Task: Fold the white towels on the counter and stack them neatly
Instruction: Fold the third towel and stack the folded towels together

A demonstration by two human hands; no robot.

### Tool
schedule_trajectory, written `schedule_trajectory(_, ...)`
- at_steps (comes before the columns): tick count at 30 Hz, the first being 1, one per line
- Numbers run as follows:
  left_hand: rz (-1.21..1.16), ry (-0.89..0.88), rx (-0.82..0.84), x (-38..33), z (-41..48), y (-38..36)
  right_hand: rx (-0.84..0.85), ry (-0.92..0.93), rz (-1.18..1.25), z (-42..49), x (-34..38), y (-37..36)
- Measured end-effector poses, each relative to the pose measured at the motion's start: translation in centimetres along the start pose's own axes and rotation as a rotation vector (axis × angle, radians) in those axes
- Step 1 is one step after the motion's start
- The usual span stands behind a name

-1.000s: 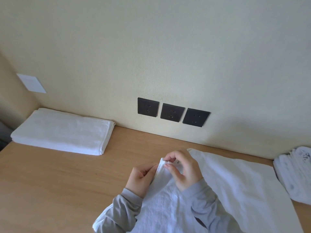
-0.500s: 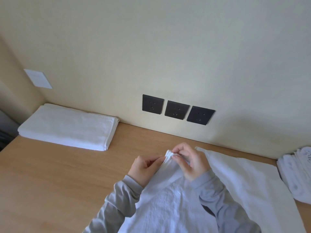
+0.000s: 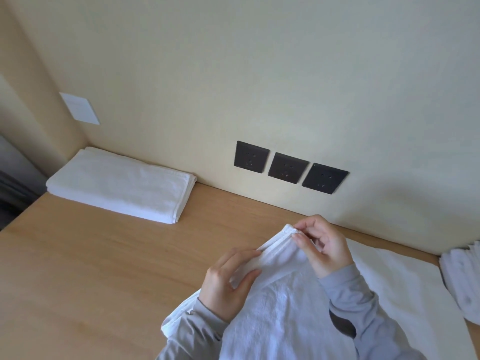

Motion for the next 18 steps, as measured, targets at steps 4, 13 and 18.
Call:
schedule_trajectory(4, -0.01, 0.044, 0.012, 1.1, -0.9, 0.1, -0.018, 0.004, 0.01, 0.0, 0.0, 0.1)
schedule_trajectory(13, 0.194, 0.295, 0.199, 7.7, -4.7, 4.0, -0.205, 0.023, 0.051, 2.2, 0.5, 3.7)
schedule_trajectory(18, 0.229, 0.482, 0.265, 11.2, -6.0, 7.6, -0.241, 0.031, 0.058, 3.2, 0.6, 4.7)
Point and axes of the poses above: each hand's wrist, its own z-axis towards the middle knuckle, its own y-axis out of the back of the hand, x = y × z, the point moved 4 cm from there along z, towards the middle knuckle, and after that the axes turned 3 degrees about -x, right-handed, at the moved point
